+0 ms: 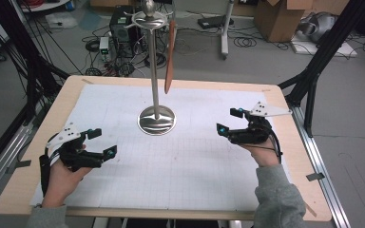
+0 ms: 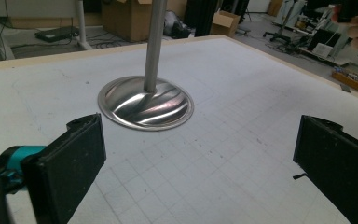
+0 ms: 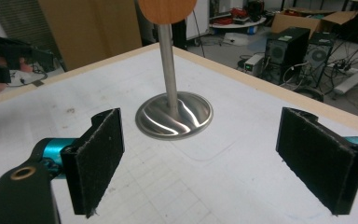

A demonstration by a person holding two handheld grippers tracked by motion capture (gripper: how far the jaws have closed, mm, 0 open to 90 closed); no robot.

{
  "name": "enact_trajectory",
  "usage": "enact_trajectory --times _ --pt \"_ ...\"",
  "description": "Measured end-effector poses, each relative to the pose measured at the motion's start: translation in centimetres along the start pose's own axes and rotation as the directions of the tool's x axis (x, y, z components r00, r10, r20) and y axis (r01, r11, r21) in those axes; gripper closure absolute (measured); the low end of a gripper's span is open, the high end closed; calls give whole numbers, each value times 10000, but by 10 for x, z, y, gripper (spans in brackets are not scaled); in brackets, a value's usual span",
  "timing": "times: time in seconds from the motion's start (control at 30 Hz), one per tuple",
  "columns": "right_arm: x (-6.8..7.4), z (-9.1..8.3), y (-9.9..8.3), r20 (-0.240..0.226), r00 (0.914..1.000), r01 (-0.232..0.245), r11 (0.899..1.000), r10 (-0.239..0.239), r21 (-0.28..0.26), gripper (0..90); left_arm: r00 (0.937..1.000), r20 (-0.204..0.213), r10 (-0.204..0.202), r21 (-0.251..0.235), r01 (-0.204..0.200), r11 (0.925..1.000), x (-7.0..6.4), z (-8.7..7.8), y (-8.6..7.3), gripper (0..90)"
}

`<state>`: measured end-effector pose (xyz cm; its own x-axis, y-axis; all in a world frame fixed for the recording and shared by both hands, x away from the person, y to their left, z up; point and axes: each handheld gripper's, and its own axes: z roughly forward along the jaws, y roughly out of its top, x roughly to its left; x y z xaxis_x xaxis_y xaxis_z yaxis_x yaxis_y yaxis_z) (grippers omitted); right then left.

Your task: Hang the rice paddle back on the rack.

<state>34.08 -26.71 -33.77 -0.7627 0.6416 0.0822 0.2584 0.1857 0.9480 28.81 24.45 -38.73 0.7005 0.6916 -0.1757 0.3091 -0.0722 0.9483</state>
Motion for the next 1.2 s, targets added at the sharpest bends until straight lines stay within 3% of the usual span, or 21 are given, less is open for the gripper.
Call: enact_trajectory --times 0.5,0.83,1.2 --pt "-5 -19 -25 525 9983 -249 9997 248 8 141 9998 196 -76 -111 78 9999 -2 2 1 27" --pt "-6 -35 -40 1007 9945 -259 9986 304 -451 141 9999 94 -94 -68 95 9999 0 1 0 27" --pt "-12 -47 -58 1311 9888 -662 9967 718 -465 140 9999 -85 -133 -26 133 9999 3 0 -3 27"
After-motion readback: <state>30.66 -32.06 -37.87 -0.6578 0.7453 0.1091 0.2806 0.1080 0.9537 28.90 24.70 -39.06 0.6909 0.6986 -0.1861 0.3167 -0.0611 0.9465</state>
